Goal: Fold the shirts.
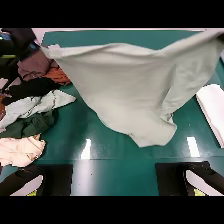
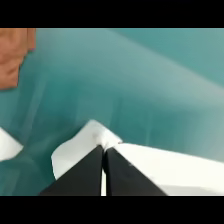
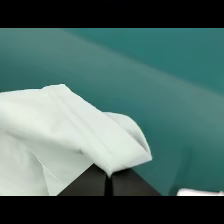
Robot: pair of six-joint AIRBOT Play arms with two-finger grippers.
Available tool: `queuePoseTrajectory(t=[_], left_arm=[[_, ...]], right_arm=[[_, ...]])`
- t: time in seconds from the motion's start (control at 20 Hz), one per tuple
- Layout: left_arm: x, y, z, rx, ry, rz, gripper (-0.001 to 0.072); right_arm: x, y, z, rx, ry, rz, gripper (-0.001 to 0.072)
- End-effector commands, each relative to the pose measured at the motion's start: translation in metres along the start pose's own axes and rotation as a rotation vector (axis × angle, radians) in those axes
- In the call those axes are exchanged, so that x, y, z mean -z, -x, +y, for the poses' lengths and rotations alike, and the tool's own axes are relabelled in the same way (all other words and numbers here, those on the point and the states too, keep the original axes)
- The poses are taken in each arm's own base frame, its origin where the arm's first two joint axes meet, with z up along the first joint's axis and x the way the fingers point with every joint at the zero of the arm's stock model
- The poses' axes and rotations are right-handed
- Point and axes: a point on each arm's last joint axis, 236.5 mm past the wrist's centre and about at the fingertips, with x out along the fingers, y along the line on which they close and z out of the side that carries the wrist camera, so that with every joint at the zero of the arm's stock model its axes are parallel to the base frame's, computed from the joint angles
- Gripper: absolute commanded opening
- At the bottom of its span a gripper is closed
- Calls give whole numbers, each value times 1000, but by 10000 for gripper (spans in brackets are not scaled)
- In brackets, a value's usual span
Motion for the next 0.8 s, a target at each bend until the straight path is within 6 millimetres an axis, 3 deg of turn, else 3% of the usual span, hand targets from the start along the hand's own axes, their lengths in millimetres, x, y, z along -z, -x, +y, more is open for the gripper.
queuePoseTrajectory(t=[0.0, 0.15, 0.3, 0.4, 0.5, 0.6, 0.75], left_arm=[[-30, 46, -20, 92, 33, -164, 19], [-34, 87, -41, 183, 44, -205, 19], [-52, 180, -50, 242, 11, -380, 18], [-62, 248, -32, 223, 40, -532, 17], [-61, 297, -23, 260, 105, -628, 17], [-54, 322, -27, 325, 140, -653, 16], [-44, 329, -44, 407, 156, -613, 16]], right_arm=[[-53, 67, 27, -46, 115, -230, 15], [-66, 99, 54, -102, 219, -299, 16], [-76, 141, 43, 20, 284, -368, 15], [-90, 175, 37, 110, 364, -480, 15], [-113, 214, 40, 161, 392, -665, 15], [-126, 247, 48, 156, 375, -803, 15], [-124, 257, 43, 177, 380, -759, 14]])
